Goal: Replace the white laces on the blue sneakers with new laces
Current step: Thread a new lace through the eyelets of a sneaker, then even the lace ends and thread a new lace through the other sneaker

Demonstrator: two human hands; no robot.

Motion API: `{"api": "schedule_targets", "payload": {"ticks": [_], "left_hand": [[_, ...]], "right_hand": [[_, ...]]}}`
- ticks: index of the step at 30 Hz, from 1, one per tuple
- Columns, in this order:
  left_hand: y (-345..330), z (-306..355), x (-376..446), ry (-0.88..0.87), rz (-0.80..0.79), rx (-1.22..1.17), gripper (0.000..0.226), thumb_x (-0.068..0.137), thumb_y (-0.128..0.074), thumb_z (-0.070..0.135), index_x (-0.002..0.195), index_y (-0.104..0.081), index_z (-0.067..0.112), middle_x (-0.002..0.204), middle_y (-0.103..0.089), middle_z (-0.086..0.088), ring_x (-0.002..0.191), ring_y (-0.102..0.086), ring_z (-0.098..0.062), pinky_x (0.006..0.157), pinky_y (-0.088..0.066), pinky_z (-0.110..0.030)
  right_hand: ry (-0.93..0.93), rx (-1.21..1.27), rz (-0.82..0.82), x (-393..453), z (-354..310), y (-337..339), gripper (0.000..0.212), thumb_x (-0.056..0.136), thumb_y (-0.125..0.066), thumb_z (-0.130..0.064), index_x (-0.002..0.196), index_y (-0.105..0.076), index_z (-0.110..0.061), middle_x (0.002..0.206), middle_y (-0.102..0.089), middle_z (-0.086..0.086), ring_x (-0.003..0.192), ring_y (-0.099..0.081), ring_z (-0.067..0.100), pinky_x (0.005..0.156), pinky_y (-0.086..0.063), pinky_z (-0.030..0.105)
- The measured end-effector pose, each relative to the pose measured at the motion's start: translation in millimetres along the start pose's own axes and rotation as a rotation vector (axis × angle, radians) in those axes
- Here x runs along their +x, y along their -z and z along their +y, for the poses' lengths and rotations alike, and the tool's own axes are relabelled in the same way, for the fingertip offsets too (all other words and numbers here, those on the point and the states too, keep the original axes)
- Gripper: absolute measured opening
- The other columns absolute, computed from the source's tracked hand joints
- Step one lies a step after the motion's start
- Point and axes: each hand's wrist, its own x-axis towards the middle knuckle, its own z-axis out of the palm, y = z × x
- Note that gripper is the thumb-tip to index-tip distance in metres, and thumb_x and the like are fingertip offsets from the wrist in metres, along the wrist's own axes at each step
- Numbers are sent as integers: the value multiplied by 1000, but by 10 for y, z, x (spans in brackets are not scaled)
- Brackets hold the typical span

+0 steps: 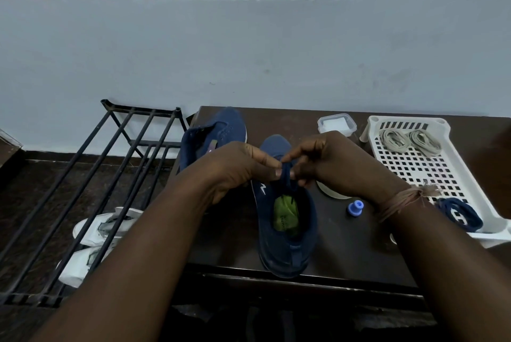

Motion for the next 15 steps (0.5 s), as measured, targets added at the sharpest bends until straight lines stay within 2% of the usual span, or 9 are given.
{"api": "schedule_targets", "payload": {"ticks": [3, 6, 8, 10, 12, 14, 15], "left_hand": [[5, 1, -10, 19, -49, -16, 10, 81, -82, 9, 90, -80, 6, 90, -77, -10, 80, -69, -16, 66, -51, -27], [32, 16, -29, 42, -87, -46, 9, 82, -80, 7, 90, -78, 10, 88, -77, -6, 77, -70, -11, 65, -51, -24], [98, 34, -44, 41, -88, -78, 12, 84, -78, 3, 95, -77, 7, 95, -78, -8, 83, -73, -12, 66, -55, -23], [183, 53, -59, 47, -87, -86, 12, 86, -75, 2, 98, -77, 6, 95, -78, -8, 85, -74, -13, 68, -56, -23], [233, 53, -75, 72, -80, -35, 11, 86, -76, 6, 97, -78, 7, 87, -77, -4, 78, -72, -11, 66, -55, -22], [212, 45, -90, 113, -66, 90, 15, 83, -82, 16, 94, -78, 7, 77, -72, -3, 65, -64, -9, 59, -51, -22], [175, 38, -94, 137, -59, 169, 20, 80, -85, 21, 91, -76, 8, 72, -68, -4, 60, -60, -8, 55, -48, -21]], "right_hand": [[6, -23, -16, -27, -57, 52, 12, 83, -73, 4, 92, -71, -2, 76, -74, 13, 65, -72, 20, 61, -57, 22], [-5, -49, -116, -79, -95, 65, 13, 81, -77, 1, 92, -71, -3, 78, -75, 13, 67, -73, 23, 65, -60, 28], [-62, -120, -194, -116, -110, 42, 12, 81, -79, -6, 91, -72, -8, 75, -75, 10, 63, -72, 21, 67, -61, 33], [-101, -280, -275, -143, -128, -3, 8, 82, -77, -13, 86, -72, -17, 70, -74, 6, 57, -71, 19, 61, -59, 32], [-116, -491, -331, -158, -162, -51, 4, 84, -73, -17, 86, -74, -21, 71, -74, 2, 56, -70, 14, 52, -50, 19], [-79, -741, -311, -151, -198, -114, 10, 86, -69, -20, 91, -77, -24, 78, -72, -3, 59, -64, 10, 49, -39, 9], [-70, -839, -273, -149, -214, -154, 12, 88, -67, -24, 94, -77, -25, 79, -69, -4, 60, -59, 9, 48, -36, 10]]}}
